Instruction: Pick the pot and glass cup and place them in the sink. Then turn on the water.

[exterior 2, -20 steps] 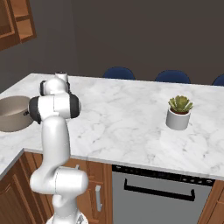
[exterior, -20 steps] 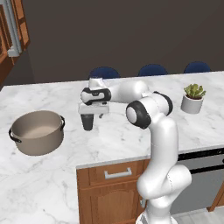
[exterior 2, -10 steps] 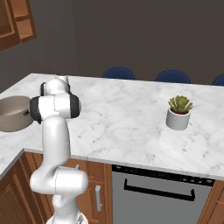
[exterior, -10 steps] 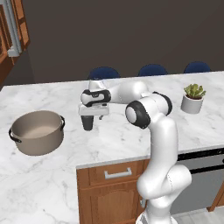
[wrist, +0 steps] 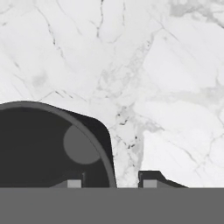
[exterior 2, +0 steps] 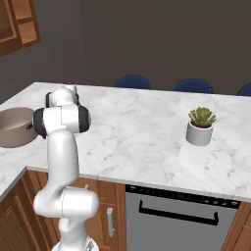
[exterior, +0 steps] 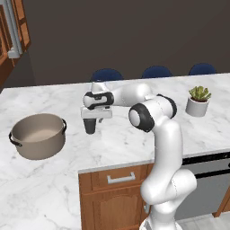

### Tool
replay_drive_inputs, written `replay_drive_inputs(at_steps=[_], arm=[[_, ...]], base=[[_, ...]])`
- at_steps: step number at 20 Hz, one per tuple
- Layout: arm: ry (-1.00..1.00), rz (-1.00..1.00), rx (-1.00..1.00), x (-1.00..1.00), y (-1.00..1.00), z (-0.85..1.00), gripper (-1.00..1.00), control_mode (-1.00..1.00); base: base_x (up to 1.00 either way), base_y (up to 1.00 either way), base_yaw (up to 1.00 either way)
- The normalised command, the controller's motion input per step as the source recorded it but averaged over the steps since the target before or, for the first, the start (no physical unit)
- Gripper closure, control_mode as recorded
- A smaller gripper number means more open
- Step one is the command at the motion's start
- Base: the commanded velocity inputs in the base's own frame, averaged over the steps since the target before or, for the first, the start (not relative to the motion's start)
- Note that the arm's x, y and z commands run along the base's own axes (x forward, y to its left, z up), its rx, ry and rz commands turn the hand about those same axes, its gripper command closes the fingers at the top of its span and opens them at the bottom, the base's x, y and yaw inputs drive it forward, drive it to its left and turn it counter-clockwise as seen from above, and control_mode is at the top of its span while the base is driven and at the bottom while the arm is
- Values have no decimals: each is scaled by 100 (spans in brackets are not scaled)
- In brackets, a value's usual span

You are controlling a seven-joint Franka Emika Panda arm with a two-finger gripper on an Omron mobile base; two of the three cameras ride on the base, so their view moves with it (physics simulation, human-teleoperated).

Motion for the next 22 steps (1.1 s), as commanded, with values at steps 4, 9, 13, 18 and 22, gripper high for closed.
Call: replay_drive_inputs(at_steps=[4, 9, 13, 18, 22], arm=[[0, 0, 0, 0, 0, 0, 100, -100], [0, 0, 0, 0, 0, 0, 100, -100], [0, 0, 0, 0, 0, 2, 100, -100], [0, 0, 0, 0, 0, 21, 100, -100], [1, -4, 0, 0, -1, 44, 100, -100]], base=[[0, 0, 0], [0, 0, 0], [0, 0, 0], [0, 0, 0], [0, 0, 0]])
